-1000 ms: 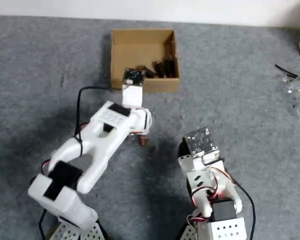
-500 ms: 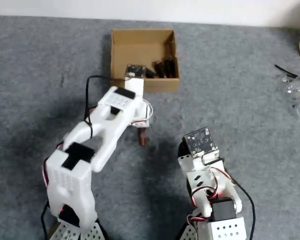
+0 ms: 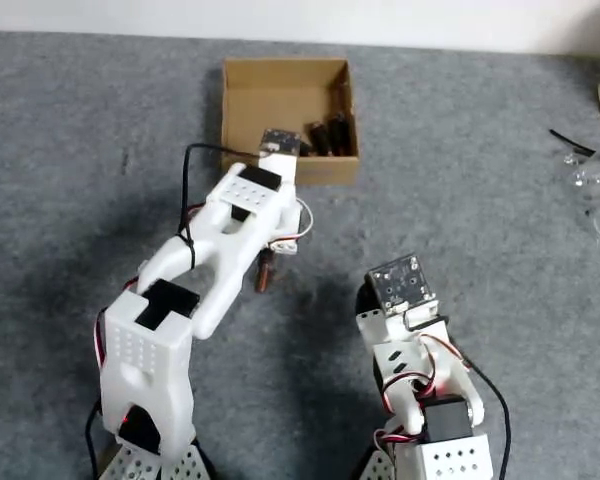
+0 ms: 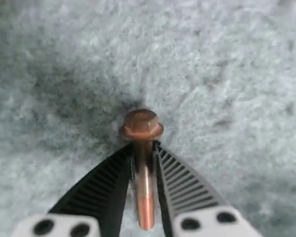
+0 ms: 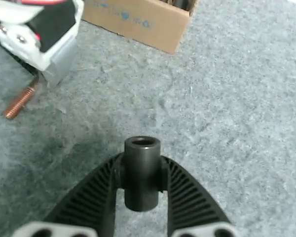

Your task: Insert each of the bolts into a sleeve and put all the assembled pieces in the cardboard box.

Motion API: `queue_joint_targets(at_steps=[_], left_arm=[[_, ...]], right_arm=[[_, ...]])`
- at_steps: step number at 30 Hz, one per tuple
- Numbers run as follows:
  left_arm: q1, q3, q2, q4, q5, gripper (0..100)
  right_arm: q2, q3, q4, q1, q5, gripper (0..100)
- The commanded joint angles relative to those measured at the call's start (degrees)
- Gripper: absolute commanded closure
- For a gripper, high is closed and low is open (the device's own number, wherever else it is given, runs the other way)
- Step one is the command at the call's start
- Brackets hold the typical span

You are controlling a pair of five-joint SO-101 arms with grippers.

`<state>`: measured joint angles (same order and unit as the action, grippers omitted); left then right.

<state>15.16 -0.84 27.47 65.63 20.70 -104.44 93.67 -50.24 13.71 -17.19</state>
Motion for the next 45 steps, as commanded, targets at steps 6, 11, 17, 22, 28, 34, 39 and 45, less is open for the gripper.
queue_joint_targets(at_steps=[6, 11, 17, 22, 28, 34, 39, 45], left_arm=[[-0.6, 1.5, -1.5, 5.0, -0.4, 100], [-0.9, -2.1, -9.1, 5.5, -0.5, 100], [-0.7, -14.9, -24.1, 3.1, -0.5, 100], [-0.8, -30.3, -41.5, -6.1, -0.5, 100], [-0.9, -46.2, -62.9, -13.6, -0.5, 100], [-1.0, -57.5, -82.5, -17.1, -0.5, 100], [-4.5, -66.1, -98.2, -21.1, -0.5, 100], [-6.8, -74.9, -114.2, -25.0, -0.4, 100]], right_arm=[[-0.6, -0.3, 2.2, -0.7, 0.6, 99.4], [-0.6, -0.2, 2.2, -0.7, 0.6, 99.4], [-0.6, -0.2, 2.2, -0.7, 0.6, 99.4], [-0.6, -0.2, 2.2, -0.7, 0.6, 99.4], [-0.6, -0.2, 2.2, -0.7, 0.6, 99.4], [-0.6, -0.2, 2.2, -0.7, 0.6, 99.4], [-0.6, -0.4, 2.2, -0.7, 0.6, 99.4], [-0.7, -0.7, 2.8, 0.4, 1.1, 99.4]])
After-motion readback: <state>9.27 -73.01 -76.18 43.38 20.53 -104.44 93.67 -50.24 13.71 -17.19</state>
